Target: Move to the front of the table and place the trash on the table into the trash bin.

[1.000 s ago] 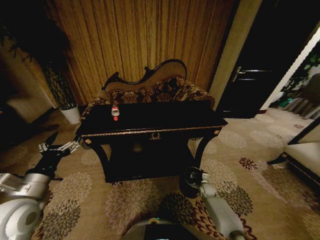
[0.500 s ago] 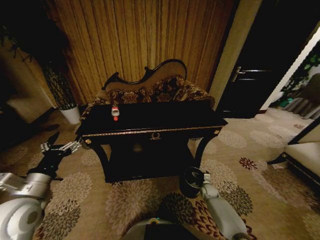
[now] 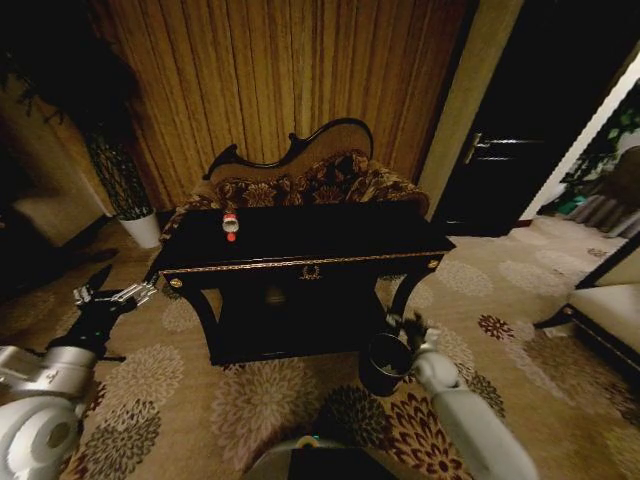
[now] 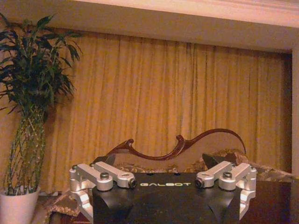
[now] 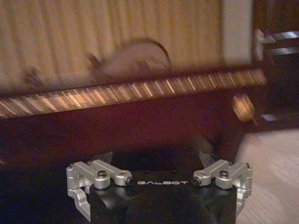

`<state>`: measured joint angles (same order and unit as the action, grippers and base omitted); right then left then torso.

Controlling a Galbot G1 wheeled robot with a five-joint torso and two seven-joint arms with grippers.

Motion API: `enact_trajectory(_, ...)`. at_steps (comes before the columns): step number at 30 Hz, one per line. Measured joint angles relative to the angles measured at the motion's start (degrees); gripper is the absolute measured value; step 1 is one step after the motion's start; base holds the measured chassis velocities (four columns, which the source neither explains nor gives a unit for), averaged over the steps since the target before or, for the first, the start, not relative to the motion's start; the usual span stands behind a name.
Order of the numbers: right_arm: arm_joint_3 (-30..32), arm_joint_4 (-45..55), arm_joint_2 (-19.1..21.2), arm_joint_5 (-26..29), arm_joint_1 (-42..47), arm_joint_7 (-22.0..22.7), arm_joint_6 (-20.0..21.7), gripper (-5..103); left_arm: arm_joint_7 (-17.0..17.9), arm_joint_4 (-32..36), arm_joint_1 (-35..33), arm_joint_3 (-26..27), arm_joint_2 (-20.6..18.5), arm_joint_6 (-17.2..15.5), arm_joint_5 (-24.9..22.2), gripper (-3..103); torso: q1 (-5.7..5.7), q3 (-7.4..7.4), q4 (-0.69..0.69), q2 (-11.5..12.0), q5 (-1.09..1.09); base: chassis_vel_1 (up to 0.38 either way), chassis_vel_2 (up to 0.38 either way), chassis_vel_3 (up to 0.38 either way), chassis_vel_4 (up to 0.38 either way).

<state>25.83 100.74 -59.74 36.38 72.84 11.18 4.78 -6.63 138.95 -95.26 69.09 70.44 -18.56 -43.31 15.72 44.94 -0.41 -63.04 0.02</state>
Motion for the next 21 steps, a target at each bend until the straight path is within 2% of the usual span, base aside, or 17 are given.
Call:
enact_trajectory(2, 0.9, 6.6, 1.1, 1.4, 1.7, 0.1, 1.1, 100, 0.0, 0.0, 0.0, 0.0, 0.0, 0.0, 0.0, 100, 0.0, 0.0, -0.02, 0.0, -0.02, 0.0, 0.0, 0.0, 0.0)
enact_trajectory(3, 0.9, 6.6, 1.1, 1.4, 1.7, 0.1, 1.1, 100, 0.0, 0.0, 0.0, 0.0, 0.0, 0.0, 0.0, 100, 0.0, 0.0, -0.02, 0.0, -0.02, 0.0, 0.0, 0.0, 0.0)
enact_trajectory(6, 2.8, 18.6, 2.5, 2.3, 5.4, 0.7, 4.3, 100, 0.1, 0.7, 0.2, 0.3, -0.7, 0.0, -0.2, 100, 0.0, 0.0, -0.02, 0.0, -0.02, 0.0, 0.0, 0.0, 0.0)
enact_trajectory(9, 3.8, 22.9, 2.5, 1.1, 6.9, 1.6, 5.9, 100, 0.1, 1.0, 0.3, 0.4, -0.8, 0.1, -0.3, 100, 0.0, 0.0, -0.02, 0.0, -0.02, 0.0, 0.0, 0.0, 0.0)
enact_trajectory(21, 3.7, 27.7, 2.1, -0.8, 7.4, -0.5, 6.5, 100, 0.2, 1.2, -0.6, 0.9, -0.7, 0.8, -0.2, 100, 0.0, 0.0, -0.01, 0.0, -0.01, 0.0, 0.0, 0.0, 0.0)
